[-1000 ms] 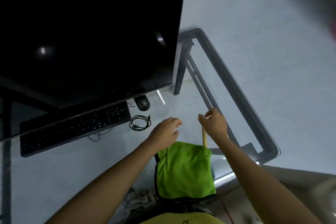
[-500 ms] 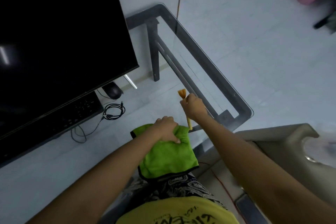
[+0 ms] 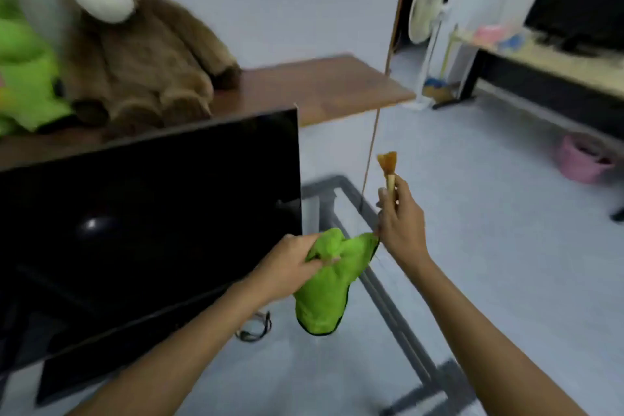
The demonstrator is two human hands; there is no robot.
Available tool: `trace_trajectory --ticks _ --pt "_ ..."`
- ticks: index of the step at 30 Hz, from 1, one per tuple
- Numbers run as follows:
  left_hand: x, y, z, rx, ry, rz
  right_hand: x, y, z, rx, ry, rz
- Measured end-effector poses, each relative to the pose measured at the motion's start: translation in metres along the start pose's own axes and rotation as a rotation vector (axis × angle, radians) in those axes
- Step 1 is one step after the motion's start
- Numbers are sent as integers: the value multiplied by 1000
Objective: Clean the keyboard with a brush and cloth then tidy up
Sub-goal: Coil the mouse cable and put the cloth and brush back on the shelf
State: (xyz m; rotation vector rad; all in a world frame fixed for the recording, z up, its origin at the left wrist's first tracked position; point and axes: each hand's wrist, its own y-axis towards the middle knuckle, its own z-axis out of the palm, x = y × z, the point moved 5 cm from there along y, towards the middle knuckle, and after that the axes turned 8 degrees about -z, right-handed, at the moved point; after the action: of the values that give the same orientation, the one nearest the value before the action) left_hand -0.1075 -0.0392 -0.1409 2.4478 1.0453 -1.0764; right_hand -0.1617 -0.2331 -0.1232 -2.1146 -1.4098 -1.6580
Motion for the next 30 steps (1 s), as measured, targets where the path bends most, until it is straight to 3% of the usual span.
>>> trace_trajectory --ticks 6,10,17,22,26,28,30 --pt "-89 21 -176 -629 59 225 156 109 -15 -207 99 -292" --pt "-133 26 -243 -806 3 253 219 142 -13 -286 175 -316" --pt "-142 53 -300 -841 -290 156 271 159 -14 -338 259 -357" --pt "-129 100 -300 -704 -849 48 269 162 -24 -399 272 -347" --pt "-135 139 -279 -620 -1125 -23 254 164 -33 -396 264 -354" --pt "-128 158 -271 -605 -1150 -63 245 167 -38 -400 242 -356" --pt "-106 166 -268 -654 -1027 -144 234 171 -40 -398 201 -355"
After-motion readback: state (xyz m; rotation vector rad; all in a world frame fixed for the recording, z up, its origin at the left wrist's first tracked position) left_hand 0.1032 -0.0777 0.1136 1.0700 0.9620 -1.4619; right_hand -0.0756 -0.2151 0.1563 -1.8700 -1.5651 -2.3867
